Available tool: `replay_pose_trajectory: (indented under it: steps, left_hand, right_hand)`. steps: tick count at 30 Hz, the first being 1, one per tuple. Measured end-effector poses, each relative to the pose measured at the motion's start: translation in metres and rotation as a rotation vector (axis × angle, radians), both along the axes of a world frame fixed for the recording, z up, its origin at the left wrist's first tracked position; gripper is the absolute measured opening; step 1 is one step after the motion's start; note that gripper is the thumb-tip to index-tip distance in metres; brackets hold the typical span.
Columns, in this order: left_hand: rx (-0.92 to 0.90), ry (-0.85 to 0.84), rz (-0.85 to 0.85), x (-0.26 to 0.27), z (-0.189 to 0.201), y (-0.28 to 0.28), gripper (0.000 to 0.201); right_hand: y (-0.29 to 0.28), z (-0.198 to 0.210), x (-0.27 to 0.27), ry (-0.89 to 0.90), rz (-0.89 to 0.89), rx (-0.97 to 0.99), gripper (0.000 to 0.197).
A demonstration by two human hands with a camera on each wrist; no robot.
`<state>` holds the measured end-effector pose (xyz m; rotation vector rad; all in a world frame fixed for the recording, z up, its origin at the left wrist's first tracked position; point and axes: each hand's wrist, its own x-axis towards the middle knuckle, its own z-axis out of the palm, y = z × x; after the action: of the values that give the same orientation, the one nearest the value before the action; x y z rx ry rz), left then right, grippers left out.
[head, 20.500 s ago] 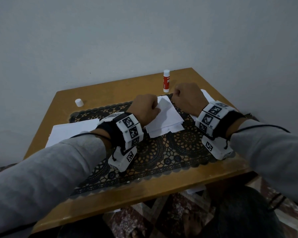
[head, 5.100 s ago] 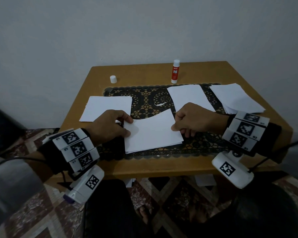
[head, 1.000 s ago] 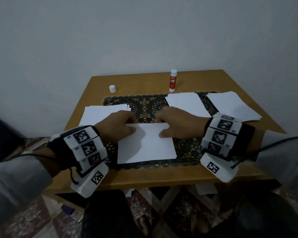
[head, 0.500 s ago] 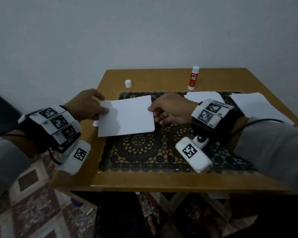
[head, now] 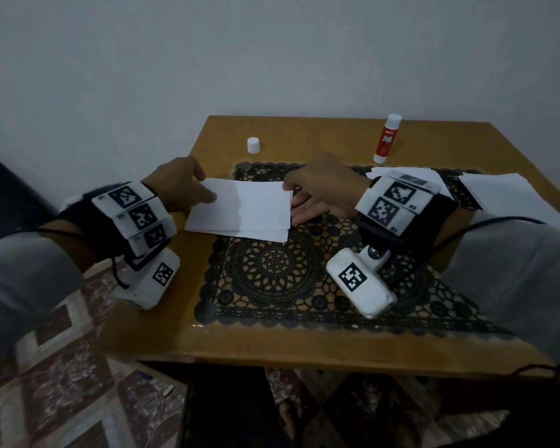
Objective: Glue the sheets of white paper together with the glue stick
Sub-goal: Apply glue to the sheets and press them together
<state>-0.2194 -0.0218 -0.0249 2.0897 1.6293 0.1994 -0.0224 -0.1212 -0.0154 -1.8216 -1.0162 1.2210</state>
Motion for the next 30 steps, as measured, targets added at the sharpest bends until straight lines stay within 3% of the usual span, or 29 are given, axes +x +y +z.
replay_pose_trajectory:
  steps: [5,8,10,13,16,23,27,30]
  left_hand:
    - [0.01,0.023,-0.028,0.001,0.003,-0.005,0.048]
    - [0.021,0.147,-0.168,-0.002,0.004,-0.013,0.062]
    - [0.025,0.259,-0.263,-0.004,0.004,-0.02,0.071]
    - [0.024,0.358,-0.325,-0.004,0.005,-0.027,0.077]
    - [0.023,0.371,-0.332,0.0,0.007,-0.031,0.076]
    - [0.046,0.38,-0.363,0.004,0.011,-0.038,0.062]
    - [0.053,0.431,-0.357,0.005,0.014,-0.042,0.064]
    - [0.154,0.469,-0.411,0.016,0.019,-0.051,0.064]
  right_hand:
    - [-0.007,0.004,0.001,0.068,0.02,0.02,0.04]
    - [-0.017,0.003,0.01,0.011,0.056,0.063,0.03]
    - [-0.025,0.002,0.016,-0.229,0.169,0.138,0.019]
    - [-0.033,-0.002,0.015,-0.742,0.517,0.205,0.042]
    - [-0.031,-0.014,0.007,-1.029,0.694,0.255,0.053]
    - [-0.028,-0.02,0.003,-1.119,0.69,0.341,0.026]
    - [-0.039,-0.013,0.016,-0.973,0.618,0.372,0.028]
    - [-0.057,-0.003,0.052,-0.953,0.484,0.443,0.015]
